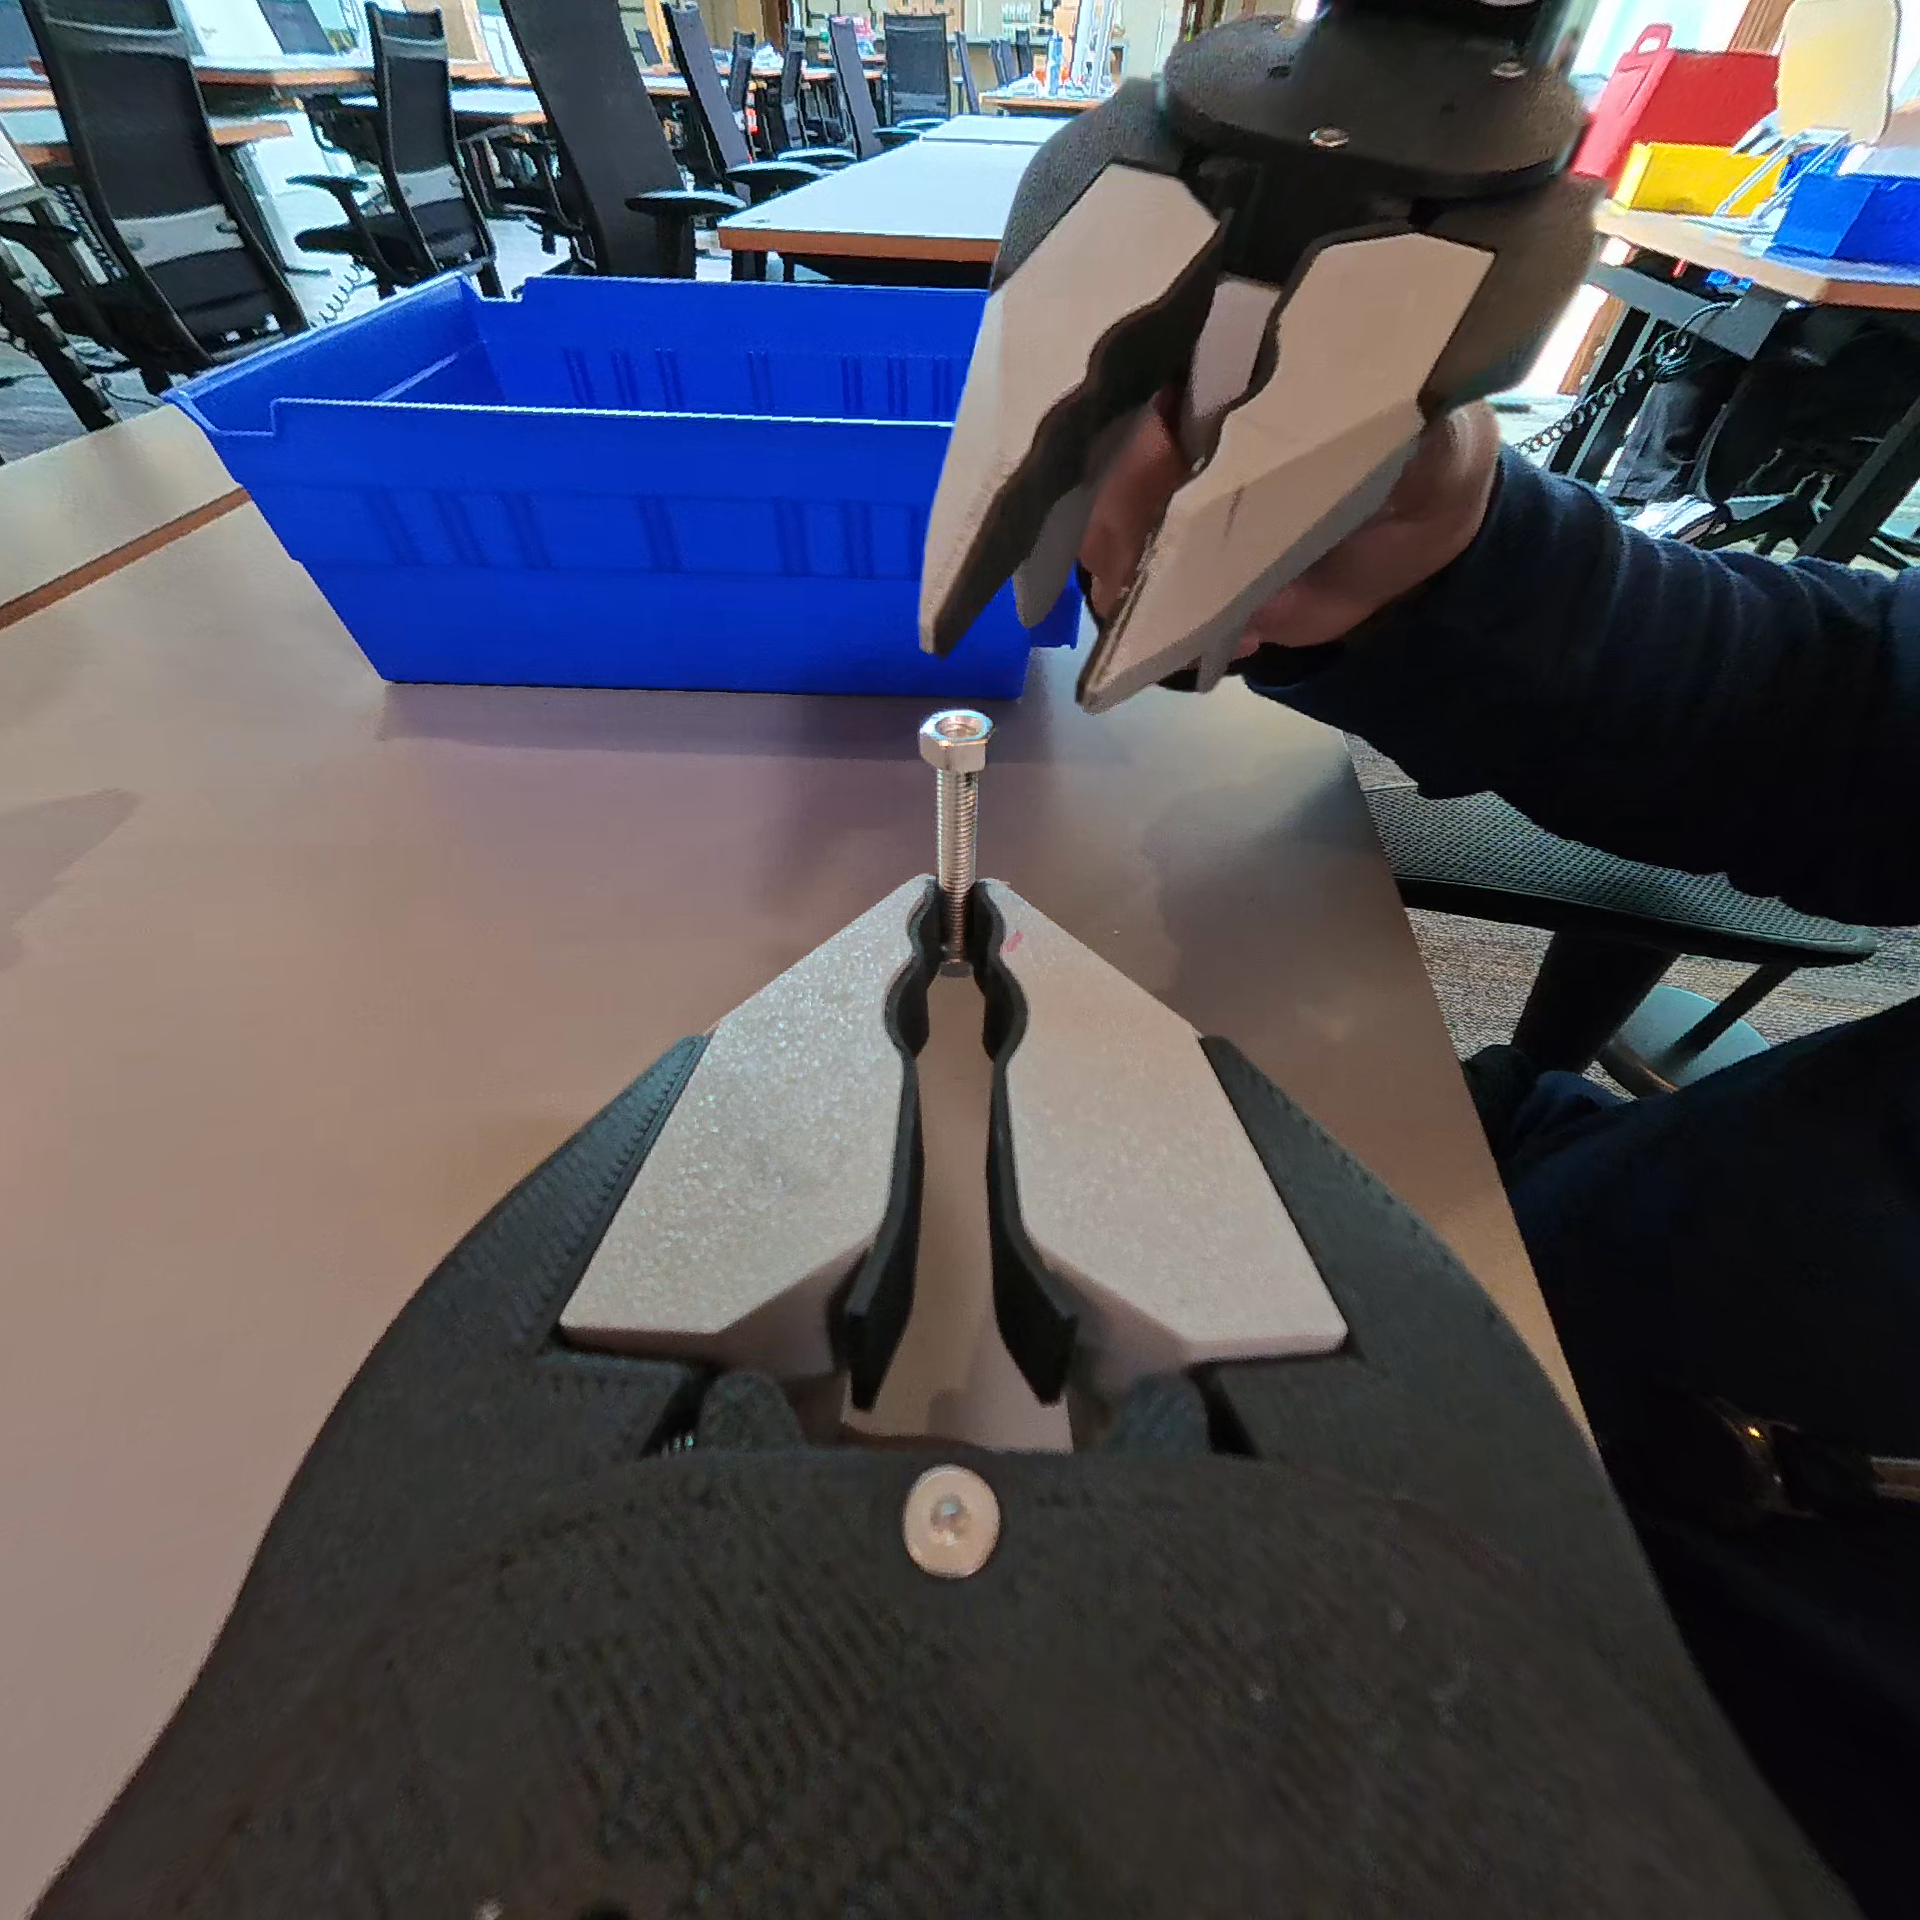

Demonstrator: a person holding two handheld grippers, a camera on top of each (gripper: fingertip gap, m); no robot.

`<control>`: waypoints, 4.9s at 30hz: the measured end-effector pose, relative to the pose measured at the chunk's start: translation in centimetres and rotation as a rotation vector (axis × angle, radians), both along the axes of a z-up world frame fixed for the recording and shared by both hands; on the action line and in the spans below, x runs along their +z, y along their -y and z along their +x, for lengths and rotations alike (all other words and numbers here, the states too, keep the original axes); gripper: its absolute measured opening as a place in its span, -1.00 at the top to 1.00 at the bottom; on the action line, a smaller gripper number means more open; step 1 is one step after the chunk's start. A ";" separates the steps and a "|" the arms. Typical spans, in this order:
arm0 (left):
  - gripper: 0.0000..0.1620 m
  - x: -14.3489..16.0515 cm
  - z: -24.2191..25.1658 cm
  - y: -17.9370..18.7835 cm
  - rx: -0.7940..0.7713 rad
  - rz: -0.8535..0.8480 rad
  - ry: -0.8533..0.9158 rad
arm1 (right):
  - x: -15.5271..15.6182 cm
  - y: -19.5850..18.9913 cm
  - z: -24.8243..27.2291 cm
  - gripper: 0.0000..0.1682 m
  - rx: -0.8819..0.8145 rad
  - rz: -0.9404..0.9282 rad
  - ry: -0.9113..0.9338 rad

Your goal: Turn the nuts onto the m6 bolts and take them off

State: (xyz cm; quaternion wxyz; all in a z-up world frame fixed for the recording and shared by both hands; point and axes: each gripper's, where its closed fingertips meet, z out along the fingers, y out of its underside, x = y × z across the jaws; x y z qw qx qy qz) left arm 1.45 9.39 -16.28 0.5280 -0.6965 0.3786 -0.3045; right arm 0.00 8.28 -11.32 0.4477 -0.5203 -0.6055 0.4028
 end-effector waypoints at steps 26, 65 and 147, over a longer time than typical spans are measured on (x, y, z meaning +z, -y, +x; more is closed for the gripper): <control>0.96 0.0 -0.1 0.0 0.001 -0.008 0.001 | -0.4 1.1 -0.3 0.79 -0.037 0.312 0.139; 0.96 -0.1 -0.1 0.0 0.001 -0.007 -0.002 | -0.2 1.4 -0.4 0.81 -0.011 0.219 0.092; 0.96 0.0 -0.7 -0.6 0.025 -0.021 0.015 | -0.9 1.0 0.3 0.86 0.031 0.060 0.085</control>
